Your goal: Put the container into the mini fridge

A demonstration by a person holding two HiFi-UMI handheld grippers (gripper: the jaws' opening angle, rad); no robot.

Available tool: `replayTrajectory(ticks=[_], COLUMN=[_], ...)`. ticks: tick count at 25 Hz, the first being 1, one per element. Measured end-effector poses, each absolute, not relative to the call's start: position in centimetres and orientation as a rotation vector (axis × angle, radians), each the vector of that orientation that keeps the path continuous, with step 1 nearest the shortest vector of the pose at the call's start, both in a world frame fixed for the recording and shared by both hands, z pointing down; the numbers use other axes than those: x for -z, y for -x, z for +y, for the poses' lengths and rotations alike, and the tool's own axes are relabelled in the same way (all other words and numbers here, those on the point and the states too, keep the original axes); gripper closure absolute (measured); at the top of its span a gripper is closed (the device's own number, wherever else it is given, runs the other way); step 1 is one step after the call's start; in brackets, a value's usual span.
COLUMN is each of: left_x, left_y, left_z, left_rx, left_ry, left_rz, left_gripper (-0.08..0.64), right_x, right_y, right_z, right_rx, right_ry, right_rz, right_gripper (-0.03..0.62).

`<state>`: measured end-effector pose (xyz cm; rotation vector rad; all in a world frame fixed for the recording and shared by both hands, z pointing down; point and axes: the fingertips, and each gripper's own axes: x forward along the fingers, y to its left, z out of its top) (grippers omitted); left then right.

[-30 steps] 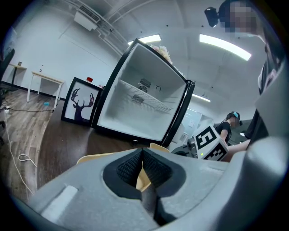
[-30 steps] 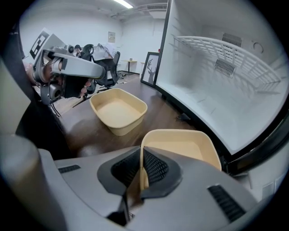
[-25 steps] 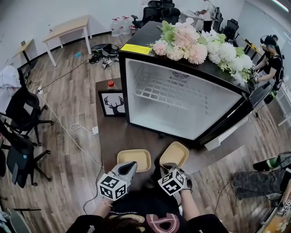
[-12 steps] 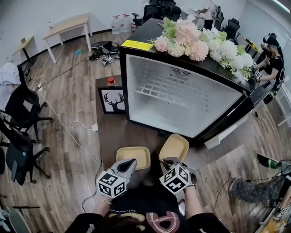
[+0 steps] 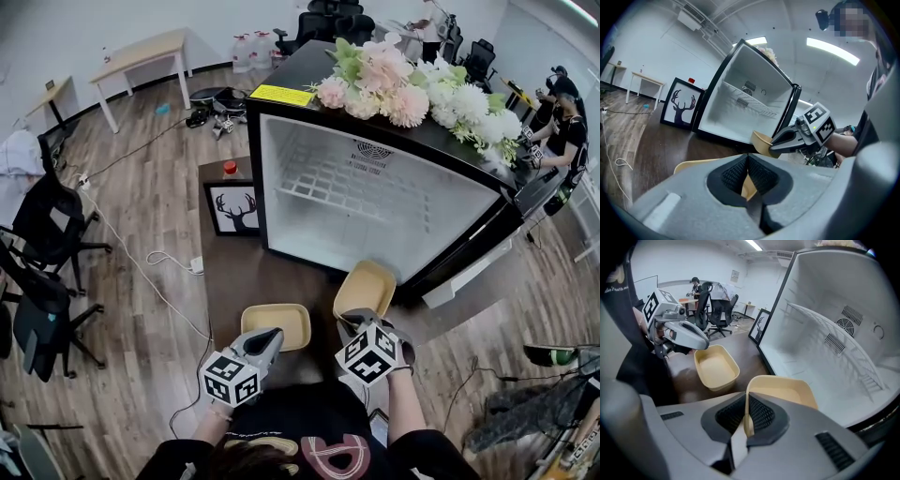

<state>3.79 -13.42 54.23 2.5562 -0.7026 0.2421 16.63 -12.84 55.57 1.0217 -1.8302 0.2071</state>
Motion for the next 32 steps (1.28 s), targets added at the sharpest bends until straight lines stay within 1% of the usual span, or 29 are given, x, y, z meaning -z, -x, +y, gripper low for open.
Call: replayTrajectory(ticks=[11,32], left_x=[-54.5,-55.4], left_y=[-3.4,-3.1], left_z=[-14.2,-15.2], left_rx=[-0.234,-0.282], left_ry=[-2.535,-2.503], left_rz=[-0.737,-0.785], left_gripper=[0.551,0.551], right_x=[-54.2,-54.7], right_y=[-18.6,-23.7], right_z=[-16.9,-21.9], right_rx=[-0.159,-0.206], right_ry=[-1.041,-1.095], right_rz=[-1.808,-1.768], right_gripper=[0.568,0.568])
